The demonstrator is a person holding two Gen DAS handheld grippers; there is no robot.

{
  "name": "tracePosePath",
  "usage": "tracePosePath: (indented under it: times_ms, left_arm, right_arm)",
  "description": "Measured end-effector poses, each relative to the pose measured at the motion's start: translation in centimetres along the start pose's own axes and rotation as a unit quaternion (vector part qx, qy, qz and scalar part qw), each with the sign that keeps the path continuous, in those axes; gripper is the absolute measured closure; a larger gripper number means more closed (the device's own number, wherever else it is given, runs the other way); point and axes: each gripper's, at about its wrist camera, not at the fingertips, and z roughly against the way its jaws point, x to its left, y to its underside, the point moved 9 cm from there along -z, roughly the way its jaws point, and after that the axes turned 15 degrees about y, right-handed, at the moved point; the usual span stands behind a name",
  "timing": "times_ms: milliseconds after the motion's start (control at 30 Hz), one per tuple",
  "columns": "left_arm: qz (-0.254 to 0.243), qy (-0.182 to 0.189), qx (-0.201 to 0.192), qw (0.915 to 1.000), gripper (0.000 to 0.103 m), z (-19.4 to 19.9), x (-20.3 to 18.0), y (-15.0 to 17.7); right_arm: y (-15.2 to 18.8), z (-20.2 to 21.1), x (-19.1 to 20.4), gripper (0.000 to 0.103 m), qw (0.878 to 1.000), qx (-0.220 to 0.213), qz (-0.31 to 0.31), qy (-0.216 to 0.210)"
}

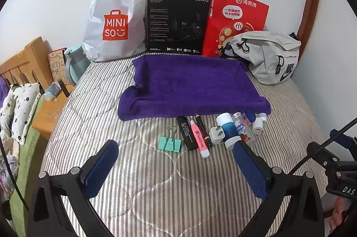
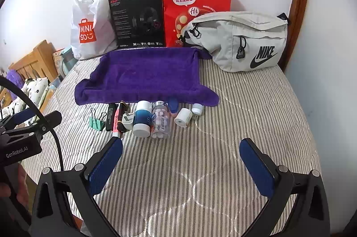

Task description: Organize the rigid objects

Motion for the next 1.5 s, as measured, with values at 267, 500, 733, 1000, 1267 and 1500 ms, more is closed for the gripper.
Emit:
tracePosePath:
  times_ms: [267, 500, 733, 1000, 1267, 1500]
  left_arm:
    - [0.003, 0.002, 0.001, 1.0, 0.0, -0.01, 0.18, 0.36]
    - [0.004, 0.003, 0.003, 1.0, 0.0, -0.05, 0.24, 0.34]
    - [0.006, 0.004, 0.007, 1.0, 0.0, -0.16, 0.37, 0.25]
    - [0.006, 0.002, 0.008, 0.9999, 0.0, -0.2, 0.37, 0.2]
    - [0.006, 0.002, 0.008, 1.0, 0.0, -0.19, 0.4, 0.2]
    - [0.007, 0.004, 0.008, 0.9999, 0.0, -0.24, 0.38, 0.32]
  right_arm:
    - [-0.11, 0.11, -0.22, 0.0, 1.0, 0.001, -0.002, 0.001]
    - [-0.31, 0.42, -0.34, 0.0, 1.0, -0.003, -0.002, -0.002]
    - [-0.33, 0.62, -0.34, 0.0, 1.0, -0.005, -0.003, -0.003]
    - [-0.33, 0.73, -0.2, 0.0, 1.0, -0.005, -0.002, -0.005]
    - [-0.31, 0.81, -0.13, 0.0, 1.0, -0.005, 0.0, -0.004]
    - [-0.41, 0.7, -0.06, 0.0, 1.0, -0.005, -0.001, -0.005]
